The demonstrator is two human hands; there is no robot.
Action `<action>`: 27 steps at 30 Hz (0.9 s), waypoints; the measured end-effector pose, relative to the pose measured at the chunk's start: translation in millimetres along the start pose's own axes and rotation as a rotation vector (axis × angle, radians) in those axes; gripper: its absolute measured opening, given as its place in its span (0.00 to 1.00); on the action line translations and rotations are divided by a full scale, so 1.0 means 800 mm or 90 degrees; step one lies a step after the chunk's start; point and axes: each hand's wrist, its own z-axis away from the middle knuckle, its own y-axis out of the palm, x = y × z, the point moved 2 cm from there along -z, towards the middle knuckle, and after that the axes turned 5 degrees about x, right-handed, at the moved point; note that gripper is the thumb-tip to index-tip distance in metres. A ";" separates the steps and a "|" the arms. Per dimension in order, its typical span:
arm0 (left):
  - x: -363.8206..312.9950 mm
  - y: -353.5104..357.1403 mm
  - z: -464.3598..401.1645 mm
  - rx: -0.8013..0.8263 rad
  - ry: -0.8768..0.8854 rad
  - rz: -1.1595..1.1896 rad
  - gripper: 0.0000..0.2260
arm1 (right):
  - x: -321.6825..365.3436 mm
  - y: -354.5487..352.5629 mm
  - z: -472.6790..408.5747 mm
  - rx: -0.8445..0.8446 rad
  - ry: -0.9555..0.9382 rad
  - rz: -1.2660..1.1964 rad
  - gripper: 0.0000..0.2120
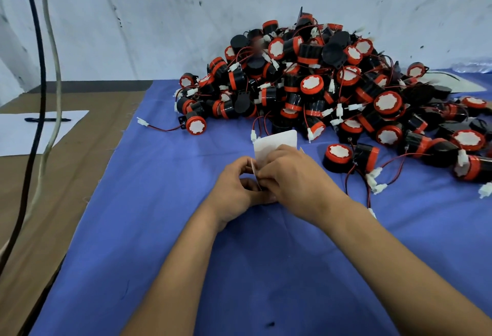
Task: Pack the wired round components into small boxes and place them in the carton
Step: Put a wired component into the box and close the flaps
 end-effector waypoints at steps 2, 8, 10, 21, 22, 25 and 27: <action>0.002 -0.001 0.000 -0.007 0.005 0.001 0.18 | 0.002 0.001 0.000 -0.005 0.017 -0.036 0.12; -0.004 0.004 0.002 0.004 0.011 -0.035 0.18 | -0.004 -0.015 -0.005 0.003 0.104 0.001 0.07; -0.005 0.005 0.002 0.007 0.017 -0.041 0.18 | -0.001 -0.020 -0.012 0.008 0.122 0.036 0.05; -0.008 0.003 0.002 -0.009 0.035 -0.029 0.20 | -0.017 0.017 0.015 0.017 0.017 0.034 0.12; -0.008 0.003 0.002 -0.008 0.035 -0.025 0.20 | -0.018 0.019 0.022 -0.035 0.008 -0.036 0.11; -0.009 0.003 0.004 -0.007 0.039 -0.025 0.20 | -0.017 0.024 0.034 -0.103 0.005 -0.080 0.09; -0.009 0.004 0.004 -0.002 0.038 -0.033 0.20 | -0.013 0.026 0.031 -0.069 0.034 -0.022 0.12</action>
